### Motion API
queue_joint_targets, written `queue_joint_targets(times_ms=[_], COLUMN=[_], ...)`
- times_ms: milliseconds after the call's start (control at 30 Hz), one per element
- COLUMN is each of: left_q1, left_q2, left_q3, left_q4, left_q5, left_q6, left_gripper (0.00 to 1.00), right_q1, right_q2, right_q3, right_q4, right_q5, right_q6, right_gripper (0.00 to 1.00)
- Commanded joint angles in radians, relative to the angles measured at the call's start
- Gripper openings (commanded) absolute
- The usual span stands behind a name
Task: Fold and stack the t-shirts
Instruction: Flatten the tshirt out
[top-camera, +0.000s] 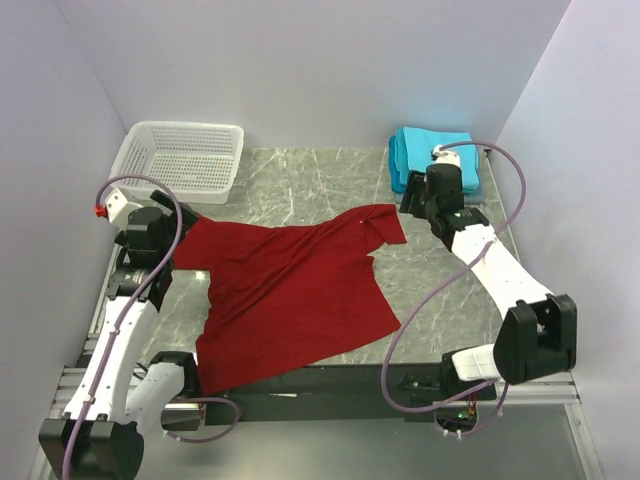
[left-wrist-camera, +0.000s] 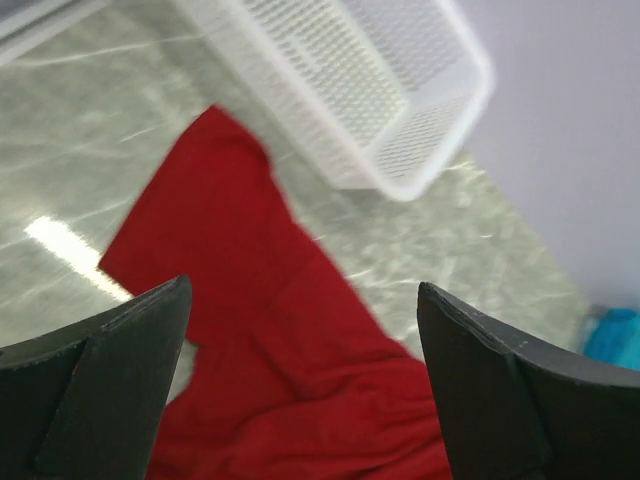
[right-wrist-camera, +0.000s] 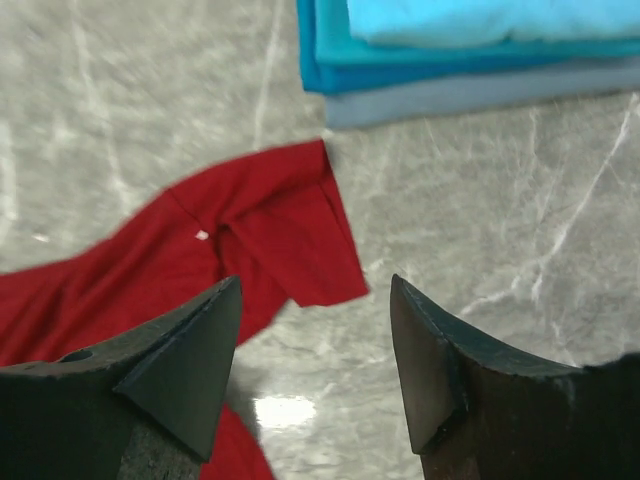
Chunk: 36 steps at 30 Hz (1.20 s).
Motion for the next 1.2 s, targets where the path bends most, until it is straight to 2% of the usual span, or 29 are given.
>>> queue_joint_targets(times_ms=[0,167,233,367,467,500,700,800,967,1167], left_q1=[0.001,-0.011,-0.023,-0.069,-0.104,-0.106,-0.109,-0.109,-0.109,-0.109], left_q2=[0.013,0.116,0.183,0.289,0.354,0.367,0.410,0.392,0.346,0.271], left_q3=[0.008,-0.033,-0.032,-0.016,-0.039,-0.041,-0.064,-0.084,-0.088,-0.090], left_q4=[0.106,0.285,0.311,0.331,0.389,0.403,0.396,0.390,0.342,0.272], left_q5=[0.118,0.338,0.398,0.443,0.502,0.513,0.472,0.441,0.386,0.360], left_q6=[0.001,0.015,0.025,0.042,0.044,0.047,0.055,0.051,0.061,0.085], left_gripper=[1.00,1.00,0.99,0.99,0.99,1.00,0.99,0.99,0.99,1.00], right_q1=[0.005,0.043,0.106,0.288,0.403,0.428,0.600,0.611,0.579,0.321], right_q2=[-0.063,-0.082,-0.079,-0.053,-0.022,-0.011,0.152,0.240,0.325,0.343], right_q3=[0.015,-0.031,-0.051,-0.067,-0.119,-0.149,-0.171,-0.145,-0.101,-0.140], right_q4=[0.037,-0.011,-0.025,-0.112,-0.103,-0.082,-0.031,-0.045,-0.134,-0.217], right_q5=[-0.018,-0.103,-0.142,-0.091,-0.168,-0.245,-0.344,-0.378,-0.240,-0.228], right_q6=[0.065,0.137,0.141,0.204,0.256,0.261,0.250,0.246,0.244,0.234], right_gripper=[0.68,0.68,0.69,0.69,0.69,0.69,0.69,0.70,0.70,0.70])
